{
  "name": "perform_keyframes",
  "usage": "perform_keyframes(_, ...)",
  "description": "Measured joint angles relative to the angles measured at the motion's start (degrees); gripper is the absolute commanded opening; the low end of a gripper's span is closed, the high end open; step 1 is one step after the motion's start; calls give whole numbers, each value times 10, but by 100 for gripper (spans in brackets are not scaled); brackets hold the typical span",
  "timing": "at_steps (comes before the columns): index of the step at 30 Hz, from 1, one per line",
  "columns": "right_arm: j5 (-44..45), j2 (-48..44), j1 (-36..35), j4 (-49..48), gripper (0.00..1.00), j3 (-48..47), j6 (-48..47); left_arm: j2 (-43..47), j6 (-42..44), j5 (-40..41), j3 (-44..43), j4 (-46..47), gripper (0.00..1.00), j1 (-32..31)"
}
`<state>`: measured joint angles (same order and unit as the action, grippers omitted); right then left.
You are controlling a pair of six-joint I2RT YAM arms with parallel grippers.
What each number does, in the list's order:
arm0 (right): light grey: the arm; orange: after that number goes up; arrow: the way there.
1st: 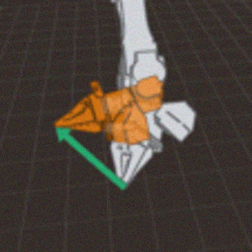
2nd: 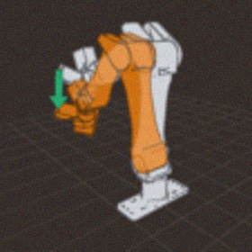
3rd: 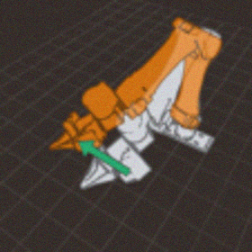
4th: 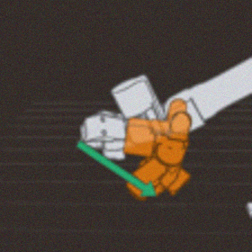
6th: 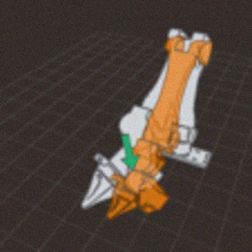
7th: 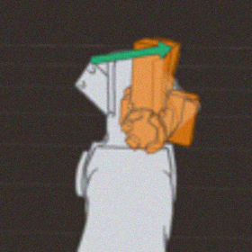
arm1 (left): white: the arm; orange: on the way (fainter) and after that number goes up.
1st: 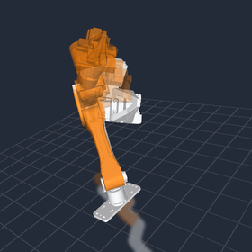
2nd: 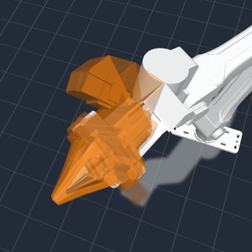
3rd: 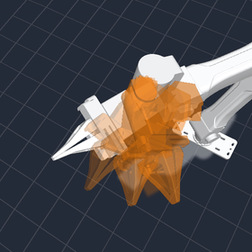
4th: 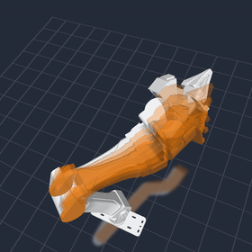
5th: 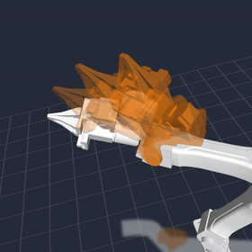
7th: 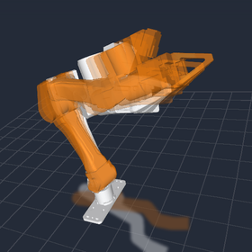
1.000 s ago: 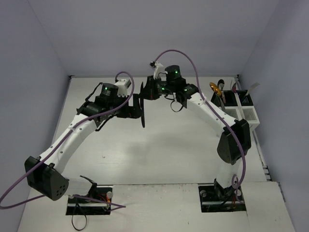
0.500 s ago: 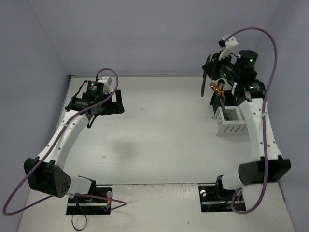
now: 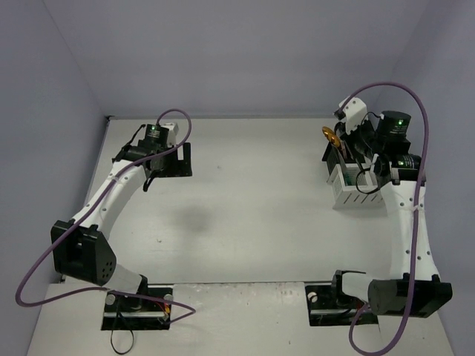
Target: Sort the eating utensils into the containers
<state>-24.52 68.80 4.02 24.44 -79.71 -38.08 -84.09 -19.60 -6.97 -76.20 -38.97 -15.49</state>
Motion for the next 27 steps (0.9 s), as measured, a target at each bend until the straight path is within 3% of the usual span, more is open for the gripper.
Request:
perform_keyframes(11,-109,49,89,-33,0,54,-70,0,3,-6,0,12,88,10)
perform_keyframes(21,-185,49,106,-106,0,80,-26,0,3,-11,0,16,88,14)
perform_keyframes(27,-238,59,170,-143,0,80,10,0,3,-18,0,16,88,24)
